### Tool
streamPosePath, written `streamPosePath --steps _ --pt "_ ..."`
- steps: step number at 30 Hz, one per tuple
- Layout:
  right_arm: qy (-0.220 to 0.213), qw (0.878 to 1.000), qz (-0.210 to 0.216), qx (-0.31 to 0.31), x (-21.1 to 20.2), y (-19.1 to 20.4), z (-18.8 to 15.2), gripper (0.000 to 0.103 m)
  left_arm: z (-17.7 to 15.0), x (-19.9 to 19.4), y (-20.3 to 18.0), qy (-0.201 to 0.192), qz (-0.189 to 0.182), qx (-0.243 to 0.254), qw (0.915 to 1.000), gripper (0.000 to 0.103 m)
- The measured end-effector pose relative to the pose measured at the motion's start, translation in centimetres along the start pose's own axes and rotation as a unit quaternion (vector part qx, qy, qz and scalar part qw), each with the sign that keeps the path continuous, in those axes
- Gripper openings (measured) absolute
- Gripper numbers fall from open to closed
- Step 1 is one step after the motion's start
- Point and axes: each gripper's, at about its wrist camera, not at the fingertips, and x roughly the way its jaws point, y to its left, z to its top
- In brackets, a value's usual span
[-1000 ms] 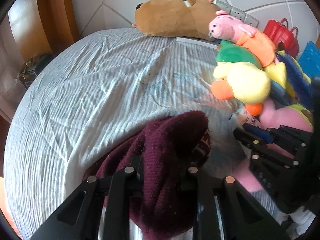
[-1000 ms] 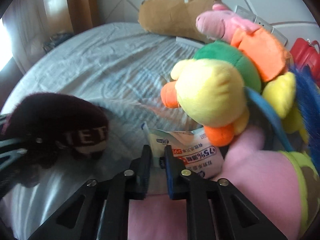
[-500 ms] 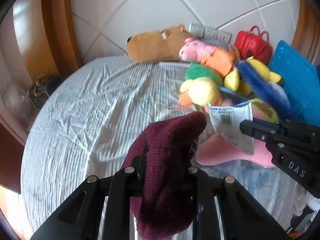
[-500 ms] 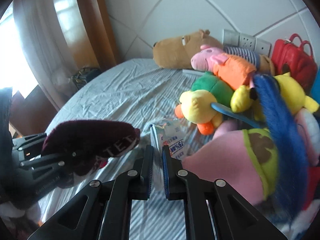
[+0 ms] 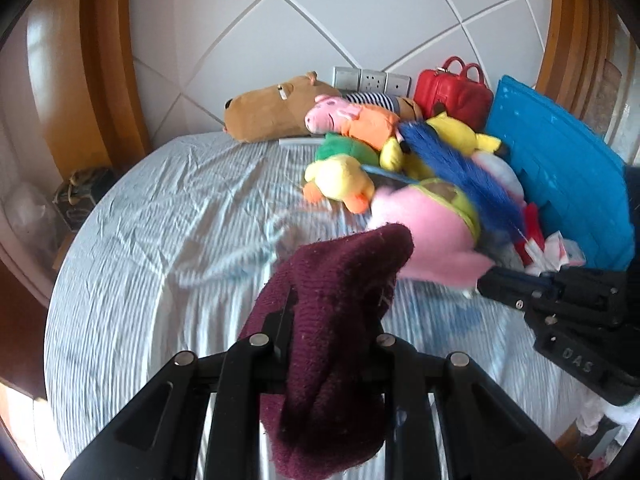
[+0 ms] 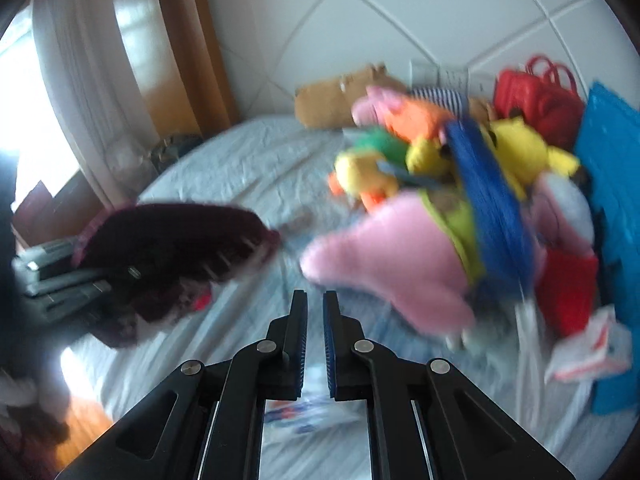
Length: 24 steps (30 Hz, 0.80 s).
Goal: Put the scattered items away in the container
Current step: 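Lower the right tool onto the alcohol wipes packet while the left tool holds the hat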
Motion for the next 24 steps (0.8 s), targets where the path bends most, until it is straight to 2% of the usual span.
streamPosePath --steps 2,4,6,9,11,12,13,15,16,20,24 --pt "0.017 1.0 0.013 0.007 0.5 -1.1 -2.0 0.012 -1.4 -0.4 -0.6 0.007 0.009 -0.009 0.9999 0.018" --pt "0.029 0.999 0.021 0.009 1.0 -1.8 -3.5 0.031 -2.7 -0.5 -0.9 0.017 0.022 -0.021 0.9994 0.018" --pt "0.048 0.998 0.034 0.013 2.0 -1.9 -5.4 0.04 -4.2 -0.5 -0.9 0.028 0.041 -0.031 0.9983 0.019" --pt "0.075 0.996 0.041 0.029 3.6 -1.7 -7.5 0.047 -6.3 -0.3 -0.3 0.05 0.06 -0.045 0.9959 0.018" --pt "0.091 0.995 0.035 0.039 4.5 -1.2 -8.7 0.07 -7.5 -0.4 0.4 0.058 0.071 -0.053 0.9943 0.018" --pt "0.099 0.994 0.025 0.039 4.9 -0.8 -9.3 0.087 -7.8 -0.5 0.8 0.061 0.079 -0.055 0.9935 0.018" --pt "0.104 0.994 0.018 0.04 5.2 -0.4 -9.6 0.092 -8.1 -0.6 1.1 0.062 0.082 -0.053 0.9933 0.018" --pt "0.106 0.993 0.014 0.051 5.7 0.2 -10.2 0.093 -8.2 -1.0 2.1 0.06 0.086 -0.049 0.9933 0.019" --pt "0.106 0.993 0.011 0.059 6.0 0.6 -10.4 0.103 -8.2 -1.1 2.5 0.057 0.086 -0.047 0.9936 0.019" --pt "0.114 0.989 -0.034 0.085 8.0 2.3 -10.9 0.103 -8.3 -1.2 4.4 0.054 0.072 -0.03 0.9955 0.019" --pt "0.116 0.982 -0.058 0.134 9.8 3.8 -11.0 0.103 -8.2 -0.7 5.9 0.057 0.041 -0.009 0.9975 0.019"
